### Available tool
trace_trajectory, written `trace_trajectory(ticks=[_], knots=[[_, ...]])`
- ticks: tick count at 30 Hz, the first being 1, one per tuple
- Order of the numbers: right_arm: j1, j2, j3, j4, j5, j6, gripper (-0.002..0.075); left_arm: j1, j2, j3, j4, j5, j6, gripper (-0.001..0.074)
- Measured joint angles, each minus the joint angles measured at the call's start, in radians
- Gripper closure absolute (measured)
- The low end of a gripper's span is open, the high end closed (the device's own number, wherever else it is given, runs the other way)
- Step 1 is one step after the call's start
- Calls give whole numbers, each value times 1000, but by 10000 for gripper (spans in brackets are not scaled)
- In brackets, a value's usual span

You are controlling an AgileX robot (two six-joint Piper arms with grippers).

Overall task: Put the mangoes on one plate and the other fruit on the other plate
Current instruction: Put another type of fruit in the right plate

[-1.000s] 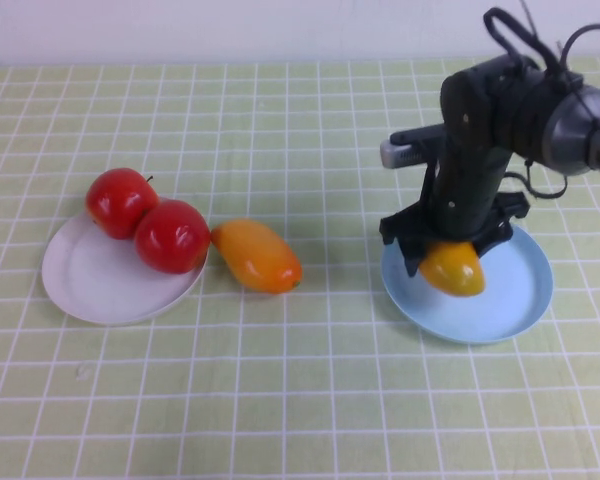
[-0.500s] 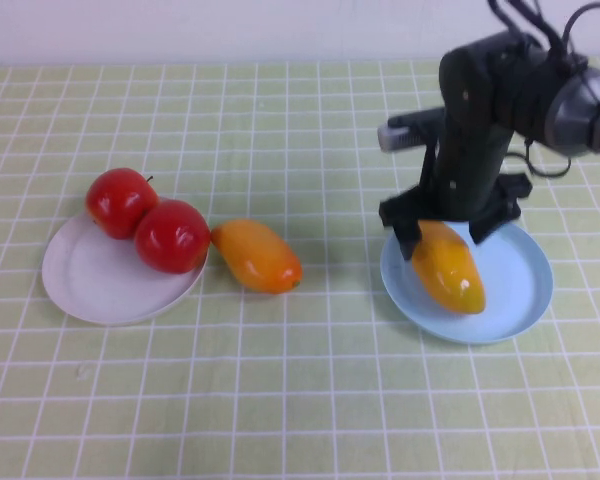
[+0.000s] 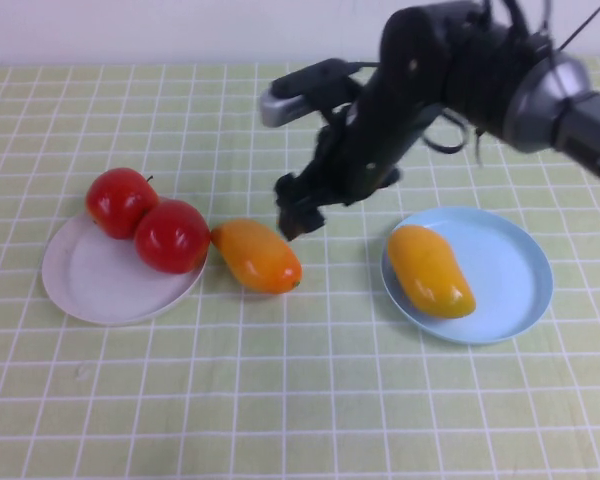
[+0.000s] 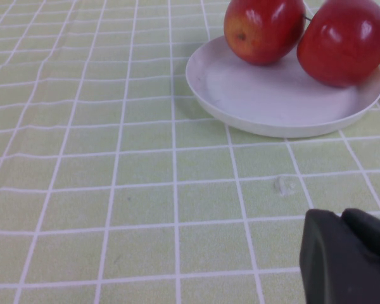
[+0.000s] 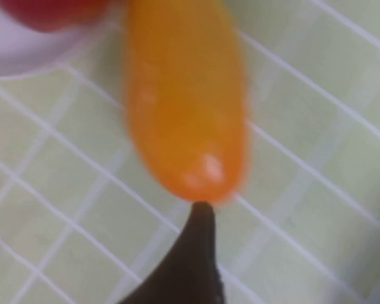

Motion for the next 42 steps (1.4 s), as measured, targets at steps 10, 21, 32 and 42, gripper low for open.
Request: trace_trajectory(ticks=[10, 21, 32, 42], knots=[[70, 103, 0, 170, -205, -440, 46, 0, 0, 0, 0, 0, 0, 731], [78, 168, -1, 167, -299, -439, 46, 0, 0, 0, 0, 0, 0, 731], [78, 242, -9, 163, -317, -436, 57, 0, 0, 0, 0, 0, 0, 731], [78, 246, -15, 155, -261, -435, 145, 0, 0, 0, 0, 0, 0, 731]])
